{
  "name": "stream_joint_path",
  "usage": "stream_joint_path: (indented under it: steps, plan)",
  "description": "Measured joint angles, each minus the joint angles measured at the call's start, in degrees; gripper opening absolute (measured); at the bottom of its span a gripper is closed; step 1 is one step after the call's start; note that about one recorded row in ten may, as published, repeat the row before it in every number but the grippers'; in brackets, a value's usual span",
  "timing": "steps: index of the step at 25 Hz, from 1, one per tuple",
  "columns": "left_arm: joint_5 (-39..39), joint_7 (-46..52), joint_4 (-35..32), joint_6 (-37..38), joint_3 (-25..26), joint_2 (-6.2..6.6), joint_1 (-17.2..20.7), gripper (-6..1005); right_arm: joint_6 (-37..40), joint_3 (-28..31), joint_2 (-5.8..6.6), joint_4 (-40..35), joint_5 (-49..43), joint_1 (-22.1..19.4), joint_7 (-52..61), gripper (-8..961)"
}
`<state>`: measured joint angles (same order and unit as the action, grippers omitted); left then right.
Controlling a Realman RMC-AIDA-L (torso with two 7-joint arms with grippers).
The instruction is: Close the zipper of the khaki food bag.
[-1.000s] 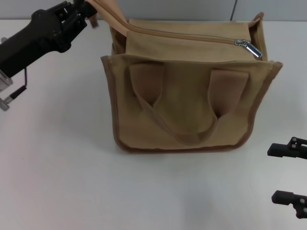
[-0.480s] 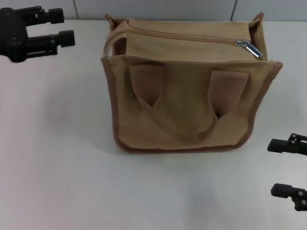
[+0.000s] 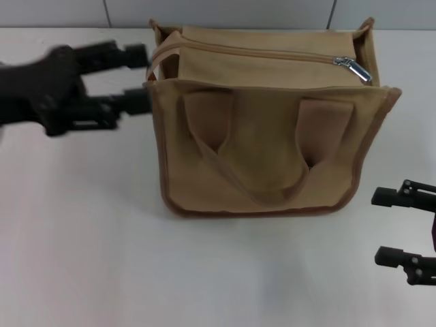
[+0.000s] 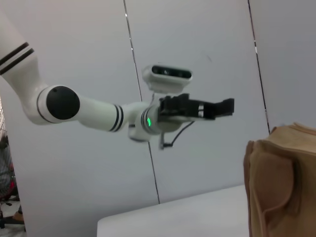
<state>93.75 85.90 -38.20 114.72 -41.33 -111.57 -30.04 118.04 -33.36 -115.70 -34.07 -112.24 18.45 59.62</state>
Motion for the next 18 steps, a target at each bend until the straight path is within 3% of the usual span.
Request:
stream_joint_path:
  steps: [2, 3, 5, 6, 7, 12, 18]
  plan:
    - [0.5, -6.3, 5.0, -0.1, -1.3, -2.16, -0.3, 809, -0.6, -0.1, 0.0, 0.5, -0.4, 0.7, 0.3, 768]
    - [0.5, -6.3, 5.0, -0.1, -1.3, -2.16, -0.3, 809, -0.6, -0.1, 0.0, 0.5, -0.4, 0.7, 0.3, 768]
    - [1.3, -10.8, 6.1, -0.6, -3.5, -3.96, 0.2, 809, -0.9, -0.2, 0.11, 1.1, -1.1, 1.0, 0.4, 768]
    - [1.3, -10.8, 6.1, -0.6, -3.5, -3.96, 0.2, 809, -1.0, -0.2, 0.16, 1.3, -1.5, 1.2, 0.4, 768]
    - [3.4, -16.7, 6.5, -2.0, -6.9, -5.61, 1.5, 809, -1.2, -0.2, 0.11, 1.4, -3.0, 1.5, 0.4, 768]
    - [9.3, -25.8, 11.2, -6.1, -7.8, -6.73, 2.6, 808, -2.1, -0.2, -0.65, 1.5, -6.1, 2.0, -0.1, 768]
    - [14.7, -33.9, 18.9, -12.7, -7.9, -6.78, 2.6, 806, -4.9, -0.2, -1.29, 4.2, -8.3, 2.5, -2.7, 768]
